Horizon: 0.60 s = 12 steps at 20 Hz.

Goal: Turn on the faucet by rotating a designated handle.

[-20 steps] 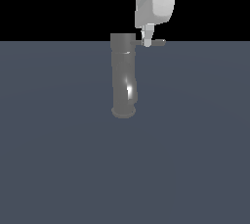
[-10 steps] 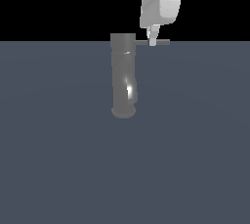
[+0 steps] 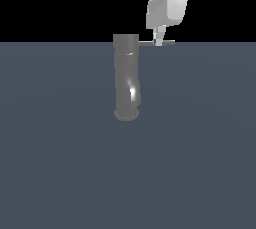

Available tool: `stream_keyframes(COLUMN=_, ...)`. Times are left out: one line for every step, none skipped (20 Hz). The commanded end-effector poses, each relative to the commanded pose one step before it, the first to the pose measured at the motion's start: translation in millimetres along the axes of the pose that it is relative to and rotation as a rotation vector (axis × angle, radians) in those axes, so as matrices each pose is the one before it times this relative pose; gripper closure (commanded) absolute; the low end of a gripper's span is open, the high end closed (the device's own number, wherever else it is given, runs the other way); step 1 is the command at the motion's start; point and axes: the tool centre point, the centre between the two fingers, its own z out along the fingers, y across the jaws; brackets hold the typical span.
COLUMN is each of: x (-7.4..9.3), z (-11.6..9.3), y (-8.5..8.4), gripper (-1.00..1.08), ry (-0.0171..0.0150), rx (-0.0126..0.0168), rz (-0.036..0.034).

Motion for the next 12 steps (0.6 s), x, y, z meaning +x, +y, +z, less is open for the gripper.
stream_keyframes(x=19.90, z=0.02, y=-2.15, gripper=1.08, ry=0.00428, rx=0.00215, rz=0.02594)
stream_keyframes(x=1.98, z=0.00, y=-1.75, gripper=1.08, ry=0.00002, rx=-0.00001, rz=0.00069)
stream_keyframes(x=1.98, z=0.00, y=-1.75, gripper=1.08, ry=0.00002, rx=-0.00001, rz=0.00069)
stream_keyframes(x=1.97, z=0.00, y=-1.74, gripper=1.08, ry=0.00002, rx=-0.00002, rz=0.00069)
stream_keyframes(x=2.05, z=0.00, y=-1.72, gripper=1.08, ry=0.00002, rx=-0.00002, rz=0.00085)
stream_keyframes(x=1.97, z=0.00, y=-1.74, gripper=1.08, ry=0.00002, rx=-0.00002, rz=0.00069)
stream_keyframes(x=2.05, z=0.00, y=-1.72, gripper=1.08, ry=0.00002, rx=-0.00002, rz=0.00085)
stream_keyframes(x=1.96, z=-0.01, y=-1.74, gripper=1.08, ry=0.00002, rx=-0.00002, rz=0.00069)
stream_keyframes(x=2.04, z=-0.01, y=-1.71, gripper=1.08, ry=0.00002, rx=-0.00003, rz=0.00085)
stream_keyframes(x=1.95, z=-0.01, y=-1.73, gripper=1.08, ry=0.00002, rx=-0.00002, rz=0.00069)
stream_keyframes(x=2.03, z=-0.01, y=-1.71, gripper=1.08, ry=0.00003, rx=-0.00003, rz=0.00084)
stream_keyframes(x=0.00, z=0.00, y=0.00, gripper=1.08, ry=0.00000, rx=0.00000, rz=0.00000)
